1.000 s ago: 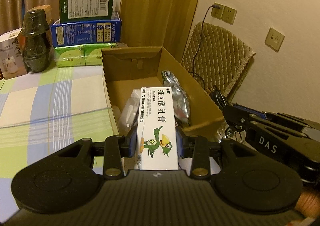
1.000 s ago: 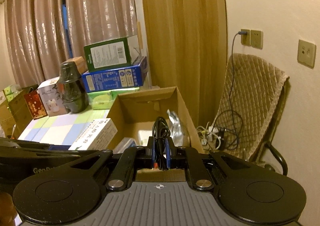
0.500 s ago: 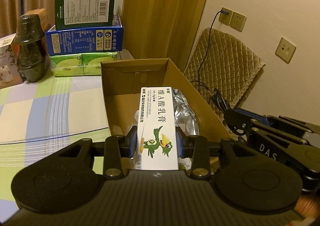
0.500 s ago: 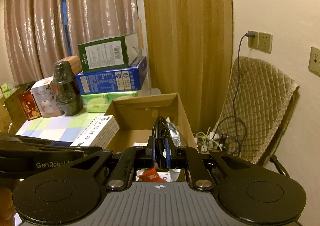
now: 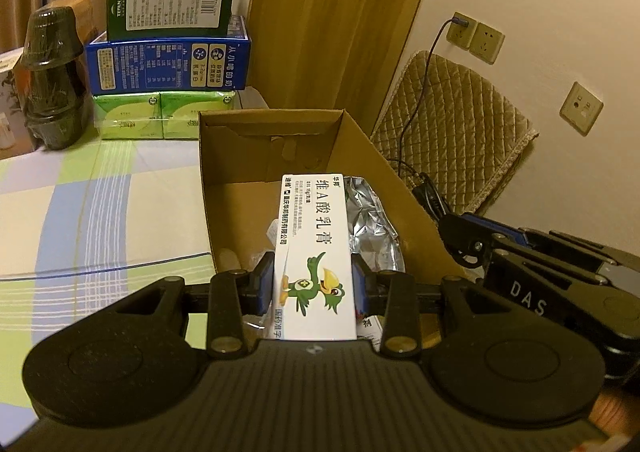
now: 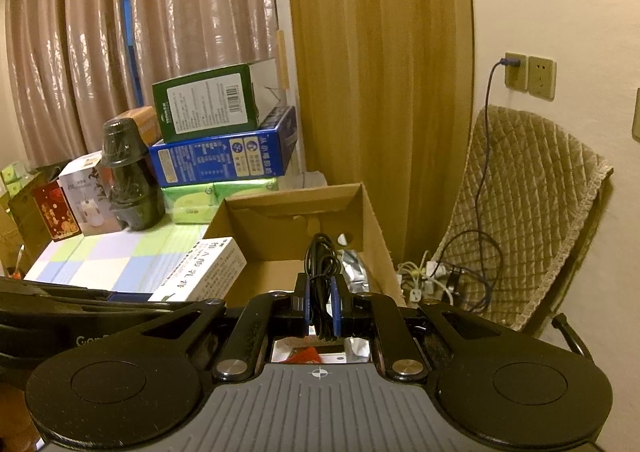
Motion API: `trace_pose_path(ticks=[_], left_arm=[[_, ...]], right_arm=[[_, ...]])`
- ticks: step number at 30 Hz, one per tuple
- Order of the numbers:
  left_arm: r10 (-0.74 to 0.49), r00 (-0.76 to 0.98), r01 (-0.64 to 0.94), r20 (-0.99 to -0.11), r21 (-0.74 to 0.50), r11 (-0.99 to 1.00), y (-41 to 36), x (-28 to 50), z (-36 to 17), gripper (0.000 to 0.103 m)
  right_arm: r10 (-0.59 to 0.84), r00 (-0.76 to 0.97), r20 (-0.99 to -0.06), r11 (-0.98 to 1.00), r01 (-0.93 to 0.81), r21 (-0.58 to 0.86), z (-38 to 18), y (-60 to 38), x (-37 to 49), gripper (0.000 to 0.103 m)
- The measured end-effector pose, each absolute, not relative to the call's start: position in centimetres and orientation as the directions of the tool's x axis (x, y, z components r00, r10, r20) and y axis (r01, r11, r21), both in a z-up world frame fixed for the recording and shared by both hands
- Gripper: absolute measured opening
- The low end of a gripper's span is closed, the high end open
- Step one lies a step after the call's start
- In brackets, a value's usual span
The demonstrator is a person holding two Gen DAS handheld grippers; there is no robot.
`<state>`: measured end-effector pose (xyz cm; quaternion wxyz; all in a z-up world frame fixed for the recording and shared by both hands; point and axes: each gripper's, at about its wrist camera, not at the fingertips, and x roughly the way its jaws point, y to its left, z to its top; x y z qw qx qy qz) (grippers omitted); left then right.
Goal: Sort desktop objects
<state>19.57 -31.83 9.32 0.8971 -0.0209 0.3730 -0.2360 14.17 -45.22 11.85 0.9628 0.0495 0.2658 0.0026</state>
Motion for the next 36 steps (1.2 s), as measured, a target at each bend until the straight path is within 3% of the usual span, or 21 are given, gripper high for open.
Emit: trace_pose_path(ticks=[8, 10, 20, 22, 23, 24, 29, 33, 36], left_arm=[[-0.460, 0.613, 0.411, -0.642, -0.238, 0.880, -32.0, 20.5, 9.2, 0.033], [-0.450, 0.612, 0.407, -0.650, -0.229, 0.884, -32.1, 20.9, 8.9, 0.039], [-0.426, 0.642, 0.364, -0.638, -0.236, 0.901, -29.7, 20.4, 8.8, 0.044], [-0.418, 0.649, 0.354, -0.635, -0.233, 0.906, -29.1, 20.2, 8.9, 0.049], [-0.411, 0.654, 0.348, -0.635, -0.230, 0.909, -28.9, 20.0, 8.9, 0.055], [-0.405, 0.659, 0.341, -0.633, -0.229, 0.912, -28.5, 19.8, 8.9, 0.061], [-0.390, 0.667, 0.309, -0.635, -0.240, 0.920, -26.7, 18.7, 8.8, 0.070], [-0.371, 0.672, 0.291, -0.641, -0.232, 0.928, -25.7, 17.1, 8.6, 0.086], [-0.359, 0.681, 0.290, -0.638, -0.214, 0.933, -25.5, 15.8, 8.7, 0.097]], right_arm=[[0.027, 0.854, -0.520, 0.994, 0.032, 0.105, 11.6, -45.5, 14.9, 0.007], [0.028, 0.853, -0.521, 0.994, 0.033, 0.108, 11.6, -45.5, 14.9, 0.007], [0.090, 0.854, -0.513, 0.985, -0.001, 0.170, 11.4, -45.1, 15.5, 0.008], [0.108, 0.857, -0.503, 0.980, -0.008, 0.196, 11.6, -45.2, 15.7, 0.018], [0.098, 0.860, -0.502, 0.980, 0.004, 0.198, 11.6, -45.3, 15.6, 0.038], [0.095, 0.865, -0.493, 0.978, 0.011, 0.207, 11.8, -45.5, 15.4, 0.050], [0.071, 0.868, -0.492, 0.972, 0.051, 0.229, 11.8, -46.7, 13.6, 0.054], [0.040, 0.853, -0.520, 0.963, 0.105, 0.247, 11.1, -47.7, 11.4, 0.075], [0.038, 0.843, -0.537, 0.961, 0.117, 0.252, 10.8, -48.0, 9.6, 0.085]])
